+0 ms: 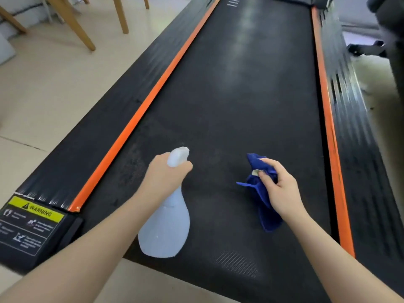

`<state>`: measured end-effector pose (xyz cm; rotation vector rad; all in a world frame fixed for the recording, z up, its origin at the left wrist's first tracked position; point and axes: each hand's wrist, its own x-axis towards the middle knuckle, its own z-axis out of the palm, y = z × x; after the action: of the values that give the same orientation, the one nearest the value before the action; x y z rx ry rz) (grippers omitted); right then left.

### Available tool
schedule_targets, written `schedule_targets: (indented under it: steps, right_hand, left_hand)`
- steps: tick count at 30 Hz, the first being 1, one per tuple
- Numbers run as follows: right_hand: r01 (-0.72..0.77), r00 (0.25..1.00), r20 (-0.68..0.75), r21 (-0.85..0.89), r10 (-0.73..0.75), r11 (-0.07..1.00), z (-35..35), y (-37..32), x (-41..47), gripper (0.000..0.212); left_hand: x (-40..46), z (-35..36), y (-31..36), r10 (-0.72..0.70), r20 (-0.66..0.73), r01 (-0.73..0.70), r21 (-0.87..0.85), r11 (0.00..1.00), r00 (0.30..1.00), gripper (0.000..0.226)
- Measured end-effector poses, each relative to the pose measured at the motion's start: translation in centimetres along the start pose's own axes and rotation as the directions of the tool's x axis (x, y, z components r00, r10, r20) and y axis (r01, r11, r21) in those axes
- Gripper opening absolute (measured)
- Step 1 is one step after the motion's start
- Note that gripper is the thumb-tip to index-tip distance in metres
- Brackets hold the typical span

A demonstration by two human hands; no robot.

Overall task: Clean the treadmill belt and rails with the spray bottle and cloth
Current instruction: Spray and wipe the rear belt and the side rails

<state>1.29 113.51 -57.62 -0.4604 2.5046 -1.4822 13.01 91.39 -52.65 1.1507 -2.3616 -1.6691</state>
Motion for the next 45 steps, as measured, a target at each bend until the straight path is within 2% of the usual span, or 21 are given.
schedule_targets:
  steps: [3,5,9,11,14,15,17,20,22,23,26,27,29,31,33,35,38,39,40,43,45]
  right_hand:
    - [0.085,0.994,0.07,-0.08,-0.079,0.993,4.0,-1.3,1.4,0.027]
    - [0.14,0.985,0.114,-0.12,-0.126,0.983,7.3,-2.4,2.9,0.029]
    - [0.253,0.942,0.27,-0.192,-0.197,0.948,14.7,-4.7,6.1,0.034]
    - [0.367,0.883,0.394,-0.242,-0.254,0.898,18.2,-5.8,7.4,0.037]
    - [0.568,0.758,0.546,-0.283,-0.357,0.773,22.1,-7.1,9.5,0.034]
    - [0.607,0.733,0.571,-0.306,-0.369,0.733,23.0,-7.2,10.5,0.032]
    - [0.601,0.759,0.531,-0.346,-0.377,0.721,24.3,-7.8,13.1,0.029]
    - [0.474,0.866,0.378,-0.412,-0.327,0.778,25.9,-9.2,16.2,0.023]
    - [0.418,0.896,0.34,-0.44,-0.284,0.795,26.6,-9.9,15.5,0.023]
    - [0.462,0.867,0.393,-0.403,-0.306,0.79,26.6,-9.8,14.1,0.024]
    - [0.631,0.704,0.589,-0.264,-0.396,0.729,25.3,-9.0,10.3,0.027]
    - [0.655,0.693,0.6,-0.293,-0.399,0.697,25.2,-8.9,11.0,0.028]
    - [0.609,0.77,0.509,-0.404,-0.385,0.683,26.0,-8.7,14.0,0.026]
    - [0.427,0.901,0.3,-0.487,-0.314,0.761,26.9,-8.7,16.6,0.024]
    - [0.384,0.923,0.234,-0.522,-0.305,0.762,27.7,-8.8,16.7,0.024]
    - [0.491,0.865,0.353,-0.45,-0.356,0.746,27.7,-9.0,14.0,0.024]
    - [0.738,0.653,0.513,-0.263,-0.558,0.622,26.5,-8.4,10.0,0.025]
    - [0.765,0.622,0.523,-0.246,-0.583,0.596,26.3,-8.2,10.5,0.024]
    - [0.745,0.646,0.516,-0.265,-0.562,0.613,26.4,-8.2,11.6,0.023]
    - [0.571,0.812,0.396,-0.384,-0.429,0.726,27.6,-8.8,14.0,0.022]
    - [0.496,0.861,0.346,-0.408,-0.373,0.766,28.0,-9.5,12.4,0.02]
  left_hand:
    - [1.0,-4.3,-0.9,0.033,-0.206,-0.036,-0.011,0.999,0.978,0.007]
    - [1.7,-6.7,-1.5,0.077,-0.32,-0.068,0.039,0.997,0.944,0.016]
    - [3.4,-10.0,-2.1,0.172,-0.374,-0.119,0.16,0.98,0.912,0.02]
    - [4.5,-10.8,-2.2,0.173,-0.4,-0.103,0.19,0.976,0.9,0.027]
    - [6.0,-11.4,-2.5,0.138,-0.424,-0.075,0.162,0.984,0.895,0.021]
    - [6.5,-11.6,-2.6,0.124,-0.417,-0.063,0.156,0.986,0.9,0.029]
    - [7.4,-12.2,-3.0,0.07,-0.415,-0.012,0.14,0.99,0.907,0.041]
    - [8.2,-13.0,-3.7,0.006,-0.436,0.028,0.073,0.997,0.9,0.043]
    - [8.4,-13.6,-4.2,-0.018,-0.432,0.038,0.037,0.999,0.902,0.048]
    - [8.5,-13.8,-4.5,-0.041,-0.429,0.053,0.016,0.998,0.902,0.048]
    - [8.7,-14.1,-4.9,-0.071,-0.417,0.077,-0.003,0.997,0.906,0.048]
    - [8.8,-14.1,-5.0,-0.066,-0.418,0.072,-0.003,0.997,0.906,0.046]
    - [8.8,-13.9,-5.1,-0.059,-0.413,0.055,-0.021,0.998,0.909,0.035]
    - [8.2,-13.9,-5.5,-0.053,-0.421,0.035,-0.05,0.998,0.906,0.027]
    - [7.6,-14.0,-5.8,-0.033,-0.445,0.01,-0.055,0.998,0.895,0.037]
    - [7.6,-14.3,-5.8,-0.041,-0.455,0.013,-0.065,0.998,0.889,0.045]
    - [7.7,-14.5,-5.8,-0.04,-0.448,0.012,-0.066,0.998,0.893,0.047]
    - [7.6,-14.4,-5.8,-0.028,-0.447,0.002,-0.058,0.998,0.894,0.048]
    - [7.5,-14.3,-5.8,-0.019,-0.439,-0.006,-0.054,0.999,0.898,0.047]
    - [7.0,-14.2,-5.7,-0.002,-0.402,-0.023,-0.058,0.998,0.916,0.04]
    - [6.7,-14.1,-5.6,0.024,-0.389,-0.054,-0.065,0.996,0.921,0.028]
